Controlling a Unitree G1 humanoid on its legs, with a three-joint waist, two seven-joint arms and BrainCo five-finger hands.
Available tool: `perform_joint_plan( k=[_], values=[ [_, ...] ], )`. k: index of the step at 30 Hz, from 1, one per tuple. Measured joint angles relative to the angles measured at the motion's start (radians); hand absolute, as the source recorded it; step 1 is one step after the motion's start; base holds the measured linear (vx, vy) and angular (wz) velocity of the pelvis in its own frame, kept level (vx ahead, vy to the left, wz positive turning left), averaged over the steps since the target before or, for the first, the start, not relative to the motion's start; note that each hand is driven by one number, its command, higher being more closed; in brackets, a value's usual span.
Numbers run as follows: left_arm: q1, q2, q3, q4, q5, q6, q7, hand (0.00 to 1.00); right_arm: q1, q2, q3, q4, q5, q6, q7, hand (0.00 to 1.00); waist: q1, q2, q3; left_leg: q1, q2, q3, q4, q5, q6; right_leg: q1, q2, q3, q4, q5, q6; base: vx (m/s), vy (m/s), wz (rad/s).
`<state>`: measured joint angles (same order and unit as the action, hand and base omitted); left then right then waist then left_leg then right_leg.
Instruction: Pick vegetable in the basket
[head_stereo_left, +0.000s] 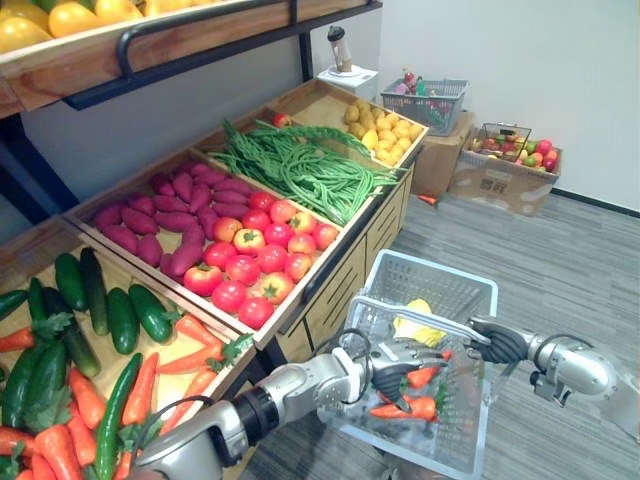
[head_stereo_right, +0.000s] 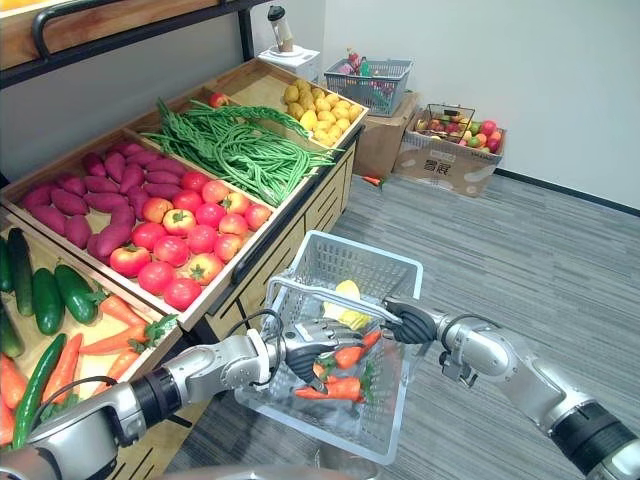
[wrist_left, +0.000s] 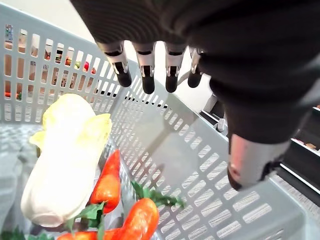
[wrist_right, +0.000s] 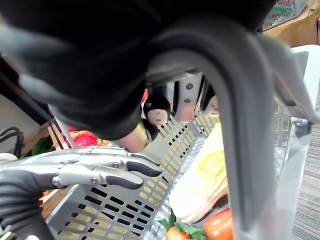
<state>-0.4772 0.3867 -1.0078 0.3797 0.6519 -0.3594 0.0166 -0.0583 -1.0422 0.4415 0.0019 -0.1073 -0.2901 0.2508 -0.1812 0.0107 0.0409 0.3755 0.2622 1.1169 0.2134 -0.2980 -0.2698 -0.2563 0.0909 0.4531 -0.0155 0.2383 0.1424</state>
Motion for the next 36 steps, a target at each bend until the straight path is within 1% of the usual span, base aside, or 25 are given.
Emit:
perform_joint_plan(
  k=[6,9,12,13,14,15,16,17,18,19,20,22,23,24,25,27,29,30,32,33,34,35,36],
  values=[
    [0.0,0.0,0.004,0.011,-0.001,0.0,0.0,0.0,0.007,0.003,0.0,0.0,0.0,0.0,0.0,1.0,0.002,-0.001,0.001,0.0,0.002,-0.002,-0.002,0.0,0.0,0.003,-0.001,-0.004,0.0,-0.001,-0.001,-0.01,-0.01,0.02],
    [0.0,0.0,0.006,0.002,-0.003,0.0,0.0,0.0,0.028,0.022,-0.005,0.007,-0.001,0.001,-0.001,1.0,0.004,-0.003,0.002,-0.002,0.004,-0.011,-0.002,0.0,0.001,0.006,-0.007,-0.012,0.0,-0.001,-0.001,-0.03,-0.025,0.1],
    [0.0,0.001,0.034,-0.06,-0.016,0.0,0.0,0.0,0.079,0.09,-0.069,0.035,-0.013,0.007,-0.002,1.0,0.008,-0.006,0.017,-0.007,0.008,-0.042,-0.002,0.0,0.001,0.018,-0.022,-0.04,0.0,-0.002,-0.002,-0.05,-0.029,0.29],
    [0.0,0.001,0.042,-0.104,-0.02,-0.001,0.001,0.0,0.097,0.12,-0.099,0.058,-0.016,0.01,-0.005,1.0,0.018,-0.007,0.018,-0.012,0.008,-0.053,-0.001,0.0,0.002,0.02,-0.028,-0.047,0.0,-0.003,-0.003,-0.06,-0.022,0.33],
    [0.0,0.002,0.047,-0.157,-0.02,-0.001,0.001,0.0,0.114,0.161,-0.147,0.093,-0.033,0.015,-0.008,1.0,0.024,-0.007,0.018,-0.022,0.008,-0.072,-0.002,0.002,0.004,0.02,-0.038,-0.063,0.003,-0.002,-0.002,-0.05,-0.021,0.36],
    [0.001,0.002,0.05,-0.183,-0.024,-0.002,0.002,0.0,0.122,0.181,-0.17,0.107,-0.042,0.022,-0.015,1.0,0.026,-0.007,0.018,-0.027,0.009,-0.085,-0.001,0.002,0.005,0.021,-0.045,-0.072,0.002,-0.003,-0.002,-0.05,-0.023,0.52],
    [0.002,0.004,0.056,-0.23,-0.054,-0.002,0.003,0.0,0.136,0.219,-0.215,0.146,-0.054,0.033,-0.028,1.0,0.032,-0.007,0.018,-0.042,0.01,-0.111,-0.002,0.004,0.007,0.022,-0.057,-0.093,0.003,-0.005,-0.002,-0.06,-0.027,0.49],
    [0.006,0.004,0.072,-0.283,-0.063,-0.003,0.008,0.0,0.152,0.258,-0.264,0.186,-0.072,0.043,-0.036,1.0,0.049,-0.008,0.018,-0.048,0.009,-0.123,-0.002,0.005,0.009,0.023,-0.066,-0.105,0.003,-0.005,-0.002,-0.06,-0.025,0.44],
    [0.009,0.005,0.08,-0.308,-0.072,-0.003,0.011,0.0,0.158,0.275,-0.285,0.208,-0.078,0.049,-0.045,1.0,0.056,-0.007,0.018,-0.05,0.009,-0.131,-0.002,0.006,0.009,0.025,-0.07,-0.111,0.003,-0.005,-0.002,-0.07,-0.034,0.54],
    [0.017,0.007,0.098,-0.347,-0.102,-0.003,0.018,0.0,0.174,0.313,-0.328,0.251,-0.09,0.063,-0.059,1.0,0.058,-0.008,0.018,-0.064,0.011,-0.169,-0.004,0.01,0.014,0.035,-0.087,-0.143,0.002,-0.007,0.0,-0.05,-0.022,0.56],
    [0.026,0.008,0.114,-0.369,-0.109,-0.003,0.02,0.0,0.182,0.337,-0.354,0.272,-0.092,0.071,-0.065,1.0,0.059,-0.009,0.018,-0.071,0.011,-0.185,-0.006,0.012,0.017,0.037,-0.095,-0.158,0.002,-0.008,0.0,-0.09,-0.038,0.75],
    [0.073,0.013,0.18,-0.459,-0.166,-0.003,0.034,0.0,0.214,0.433,-0.451,0.364,-0.114,0.096,-0.102,1.0,0.084,-0.015,0.019,-0.097,0.007,-0.245,-0.006,0.017,0.026,0.047,-0.126,-0.209,0.001,-0.013,0.002,-0.1,-0.039,0.81],
    [0.102,0.02,0.209,-0.49,-0.181,-0.003,0.04,0.0,0.228,0.483,-0.497,0.413,-0.121,0.114,-0.121,1.0,0.09,-0.02,0.018,-0.114,0.007,-0.286,-0.006,0.02,0.032,0.057,-0.146,-0.245,0.001,-0.021,0.003,-0.07,-0.032,0.86],
    [0.115,0.026,0.219,-0.503,-0.182,-0.002,0.042,0.0,0.236,0.507,-0.521,0.437,-0.123,0.121,-0.13,1.0,0.096,-0.024,0.021,-0.117,0.008,-0.306,-0.006,0.021,0.034,0.067,-0.156,-0.262,0.001,-0.025,0.003,-0.06,-0.031,0.99],
    [0.142,0.038,0.233,-0.531,-0.209,-0.002,0.042,0.0,0.249,0.554,-0.569,0.493,-0.123,0.137,-0.144,1.0,0.109,-0.03,0.015,-0.134,0.008,-0.348,-0.005,0.026,0.041,0.078,-0.174,-0.299,0.001,-0.033,0.003,-0.03,-0.024,0.82],
    [0.173,0.058,0.253,-0.577,-0.219,-0.002,0.043,0.0,0.251,0.609,-0.628,0.569,-0.128,0.158,-0.174,1.0,0.115,-0.033,0.008,-0.163,0.007,-0.413,-0.004,0.032,0.051,0.094,-0.2,-0.354,0.001,-0.044,0.003,-0.03,-0.033,1.02],
    [0.238,0.089,0.334,-0.652,-0.219,-0.002,0.044,0.0,0.254,0.685,-0.735,0.687,-0.128,0.182,-0.219,1.0,0.153,-0.038,-0.002,-0.211,-0.002,-0.499,-0.004,0.043,0.066,0.107,-0.236,-0.427,0.0,-0.057,0.004,-0.02,-0.042,1.07],
    [0.259,0.089,0.364,-0.669,-0.22,-0.002,0.045,0.0,0.255,0.703,-0.765,0.715,-0.126,0.187,-0.228,1.0,0.159,-0.04,-0.006,-0.223,-0.005,-0.518,-0.005,0.048,0.071,0.108,-0.241,-0.446,-0.002,-0.058,0.003,-0.01,-0.045,0.96],
    [0.357,0.095,0.491,-0.726,-0.245,-0.001,0.057,0.0,0.25,0.754,-0.849,0.818,-0.1,0.198,-0.267,1.0,0.173,-0.048,-0.013,-0.262,-0.026,-0.61,-0.032,0.072,0.082,0.13,-0.27,-0.522,-0.014,-0.065,0.003,0.02,-0.036,1.04],
    [0.393,0.093,0.538,-0.742,-0.258,-0.001,0.06,0.0,0.247,0.769,-0.877,0.859,-0.078,0.199,-0.279,1.0,0.18,-0.052,-0.019,-0.275,-0.033,-0.639,-0.044,0.082,0.084,0.136,-0.278,-0.543,-0.022,-0.065,0.003,0.03,-0.02,0.83],
    [0.417,0.088,0.571,-0.747,-0.258,0.0,0.064,0.0,0.245,0.778,-0.895,0.89,-0.066,0.199,-0.289,1.0,0.181,-0.055,-0.025,-0.286,-0.039,-0.659,-0.051,0.089,0.086,0.14,-0.285,-0.562,-0.027,-0.067,0.004,0.06,-0.009,0.87],
    [0.489,0.068,0.672,-0.756,-0.258,0.001,0.077,0.0,0.233,0.8,-0.948,0.972,-0.035,0.2,-0.306,1.0,0.185,-0.063,-0.042,-0.31,-0.053,-0.709,-0.071,0.109,0.09,0.146,-0.296,-0.605,-0.041,-0.067,0.004,0.06,-0.01,0.8],
    [0.519,0.051,0.717,-0.756,-0.259,0.002,0.085,0.0,0.229,0.808,-0.965,0.999,-0.025,0.2,-0.314,1.0,0.184,-0.065,-0.046,-0.321,-0.056,-0.726,-0.075,0.115,0.093,0.15,-0.299,-0.619,-0.046,-0.066,0.004,0.08,-0.016,0.91]
  ],
)
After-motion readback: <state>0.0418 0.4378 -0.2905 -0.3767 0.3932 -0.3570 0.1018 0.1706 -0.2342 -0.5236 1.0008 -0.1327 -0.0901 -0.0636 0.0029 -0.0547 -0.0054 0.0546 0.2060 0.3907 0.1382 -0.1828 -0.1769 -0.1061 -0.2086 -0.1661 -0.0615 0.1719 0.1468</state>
